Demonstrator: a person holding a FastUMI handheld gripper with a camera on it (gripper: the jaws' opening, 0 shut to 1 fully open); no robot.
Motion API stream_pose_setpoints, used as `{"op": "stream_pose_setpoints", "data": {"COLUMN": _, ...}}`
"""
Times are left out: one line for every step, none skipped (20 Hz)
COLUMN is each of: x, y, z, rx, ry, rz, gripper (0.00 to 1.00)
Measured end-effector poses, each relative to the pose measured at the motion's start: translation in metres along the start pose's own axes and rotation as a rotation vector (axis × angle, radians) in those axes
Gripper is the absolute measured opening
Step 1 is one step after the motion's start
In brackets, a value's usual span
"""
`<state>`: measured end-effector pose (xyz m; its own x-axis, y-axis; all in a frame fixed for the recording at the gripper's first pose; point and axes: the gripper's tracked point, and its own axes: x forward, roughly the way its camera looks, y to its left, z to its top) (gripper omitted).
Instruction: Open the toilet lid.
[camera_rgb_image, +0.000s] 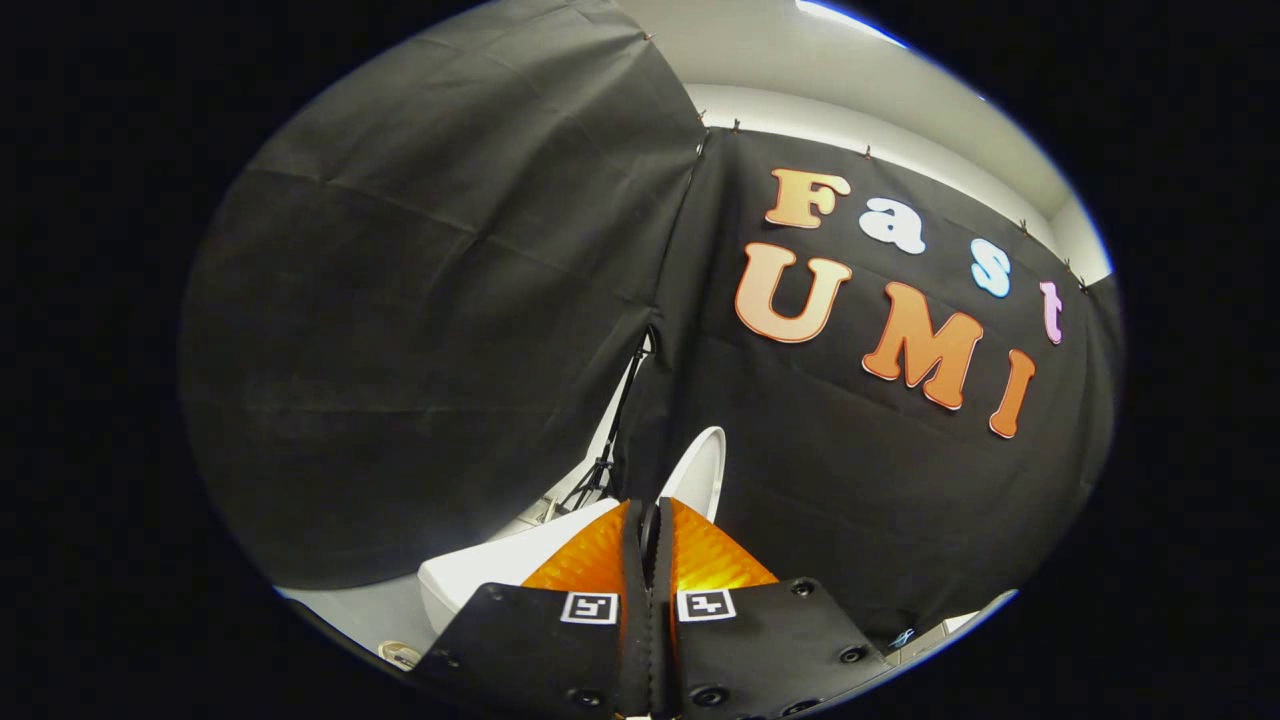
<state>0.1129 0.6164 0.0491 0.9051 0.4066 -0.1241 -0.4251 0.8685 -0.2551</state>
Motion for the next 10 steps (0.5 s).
{"op": "stream_pose_setpoints", "data": {"x": 0.001, "y": 0.0, "z": 0.0, "rx": -0.004, "ry": 0.002, "rz": -0.005, "gripper": 0.08}}
{"op": "stream_pose_setpoints", "data": {"x": 0.0, "y": 0.0, "z": -0.001, "rx": -0.004, "ry": 0.001, "rz": -0.007, "gripper": 0.08}}
{"op": "stream_pose_setpoints", "data": {"x": 0.001, "y": 0.0, "z": -0.001, "rx": -0.001, "ry": -0.002, "rz": -0.008, "gripper": 0.08}}
{"op": "stream_pose_setpoints", "data": {"x": 0.0, "y": -0.002, "z": 0.0, "rx": 0.001, "ry": -0.003, "rz": -0.011, "gripper": 0.08}}
{"op": "stream_pose_setpoints", "data": {"x": -0.001, "y": -0.003, "z": 0.0, "rx": 0.005, "ry": -0.001, "rz": -0.016, "gripper": 0.08}}
{"op": "stream_pose_setpoints", "data": {"x": -0.002, "y": -0.006, "z": -0.002, "rx": 0.014, "ry": 0.001, "rz": -0.023, "gripper": 0.08}}
{"op": "stream_pose_setpoints", "data": {"x": -0.001, "y": -0.003, "z": -0.002, "rx": 0.032, "ry": 0.005, "rz": -0.009, "gripper": 0.09}}
{"op": "stream_pose_setpoints", "data": {"x": -0.002, "y": -0.001, "z": -0.003, "rx": 0.047, "ry": 0.011, "rz": 0.005, "gripper": 0.17}}
{"op": "stream_pose_setpoints", "data": {"x": -0.002, "y": -0.001, "z": -0.009, "rx": 0.067, "ry": 0.025, "rz": 0.018, "gripper": 0.24}}
{"op": "stream_pose_setpoints", "data": {"x": -0.005, "y": 0.003, "z": -0.014, "rx": 0.093, "ry": 0.045, "rz": 0.042, "gripper": 0.29}}
